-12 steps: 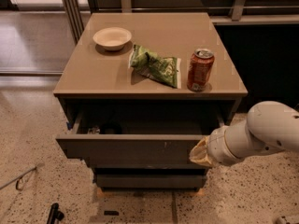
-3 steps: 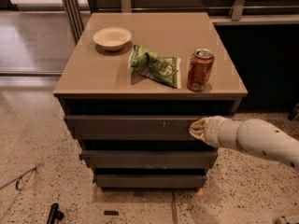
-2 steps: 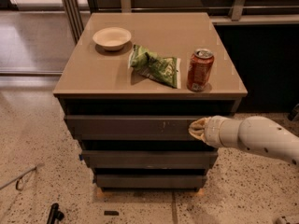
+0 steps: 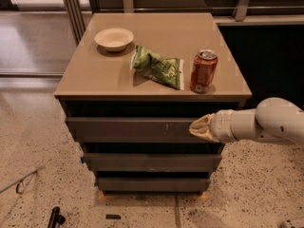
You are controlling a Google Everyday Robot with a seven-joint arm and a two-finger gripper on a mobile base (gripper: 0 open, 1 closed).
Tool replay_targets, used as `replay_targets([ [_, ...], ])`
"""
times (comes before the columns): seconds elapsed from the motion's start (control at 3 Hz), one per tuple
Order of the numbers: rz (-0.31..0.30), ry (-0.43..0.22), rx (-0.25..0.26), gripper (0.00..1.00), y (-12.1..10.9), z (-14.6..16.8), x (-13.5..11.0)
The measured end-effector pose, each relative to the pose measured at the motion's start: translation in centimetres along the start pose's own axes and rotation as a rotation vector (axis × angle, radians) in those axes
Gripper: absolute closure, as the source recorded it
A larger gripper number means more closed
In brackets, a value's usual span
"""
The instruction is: Close top drawer
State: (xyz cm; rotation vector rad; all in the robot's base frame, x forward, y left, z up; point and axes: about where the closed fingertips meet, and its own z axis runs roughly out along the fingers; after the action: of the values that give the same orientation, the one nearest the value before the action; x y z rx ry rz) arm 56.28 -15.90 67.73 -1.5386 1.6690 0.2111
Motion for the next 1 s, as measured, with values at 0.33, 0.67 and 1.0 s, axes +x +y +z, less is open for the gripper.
replay_targets([
  [0.33,0.031,-0.021,-0.218,0.94,4.3,-1.0,-1.1],
  [0.67,0.029,-0.032,-0.264,0.72,5.5,-1.2,-1.4],
  [1.0,0.029,-0.032,-0.264,0.49,5.5,-1.2,-1.4],
])
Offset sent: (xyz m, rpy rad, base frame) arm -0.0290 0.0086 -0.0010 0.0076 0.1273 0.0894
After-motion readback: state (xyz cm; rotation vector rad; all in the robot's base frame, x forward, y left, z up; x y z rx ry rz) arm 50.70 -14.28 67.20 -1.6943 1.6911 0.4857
